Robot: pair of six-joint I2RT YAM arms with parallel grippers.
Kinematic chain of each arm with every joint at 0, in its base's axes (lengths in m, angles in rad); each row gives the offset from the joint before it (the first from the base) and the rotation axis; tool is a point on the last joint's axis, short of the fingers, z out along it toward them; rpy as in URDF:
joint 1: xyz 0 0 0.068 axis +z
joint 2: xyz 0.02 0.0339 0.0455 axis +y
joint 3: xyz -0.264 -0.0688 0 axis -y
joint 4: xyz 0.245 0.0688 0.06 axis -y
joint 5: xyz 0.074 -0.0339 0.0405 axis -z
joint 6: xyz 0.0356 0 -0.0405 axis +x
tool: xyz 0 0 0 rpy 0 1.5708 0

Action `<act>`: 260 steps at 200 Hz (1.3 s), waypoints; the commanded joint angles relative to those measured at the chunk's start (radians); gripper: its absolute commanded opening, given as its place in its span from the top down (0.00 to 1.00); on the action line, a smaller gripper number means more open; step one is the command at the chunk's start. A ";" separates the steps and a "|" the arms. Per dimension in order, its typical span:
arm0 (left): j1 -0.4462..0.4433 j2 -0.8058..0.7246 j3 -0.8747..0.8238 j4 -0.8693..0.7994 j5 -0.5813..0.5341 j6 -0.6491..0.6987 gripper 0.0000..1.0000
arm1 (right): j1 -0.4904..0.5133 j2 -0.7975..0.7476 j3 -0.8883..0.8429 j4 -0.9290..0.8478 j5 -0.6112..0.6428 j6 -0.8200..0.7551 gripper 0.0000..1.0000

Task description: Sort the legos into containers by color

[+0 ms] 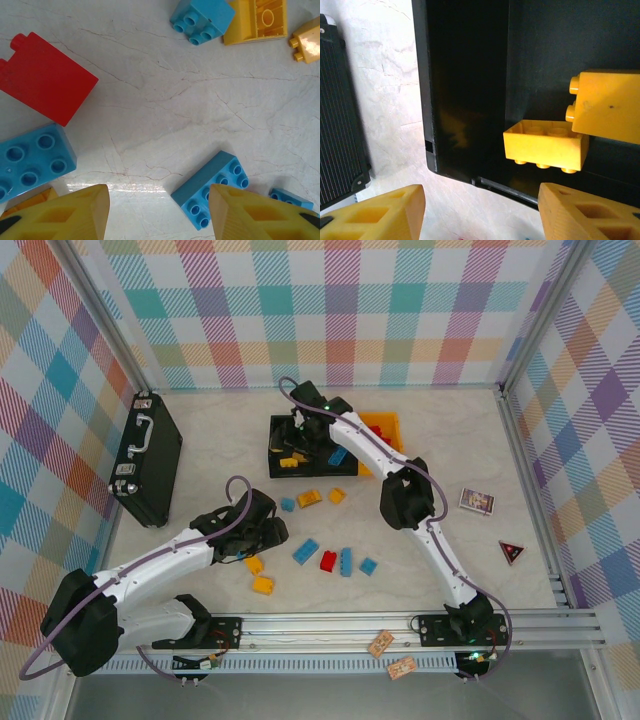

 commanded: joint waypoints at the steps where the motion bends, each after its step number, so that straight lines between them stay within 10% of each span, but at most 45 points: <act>1: 0.013 -0.008 0.040 -0.056 -0.030 -0.005 0.45 | 0.006 -0.127 -0.044 -0.020 0.014 -0.043 0.40; 147: 0.011 -0.078 0.006 -0.392 -0.007 -0.155 0.29 | 0.016 -0.938 -1.298 0.340 0.057 -0.103 0.39; 219: 0.011 0.099 -0.005 -0.295 0.024 -0.123 0.24 | 0.041 -1.018 -1.456 0.355 0.071 -0.060 0.40; 260: 0.011 0.135 -0.014 -0.260 -0.013 -0.129 0.37 | 0.051 -1.030 -1.446 0.345 0.077 -0.058 0.40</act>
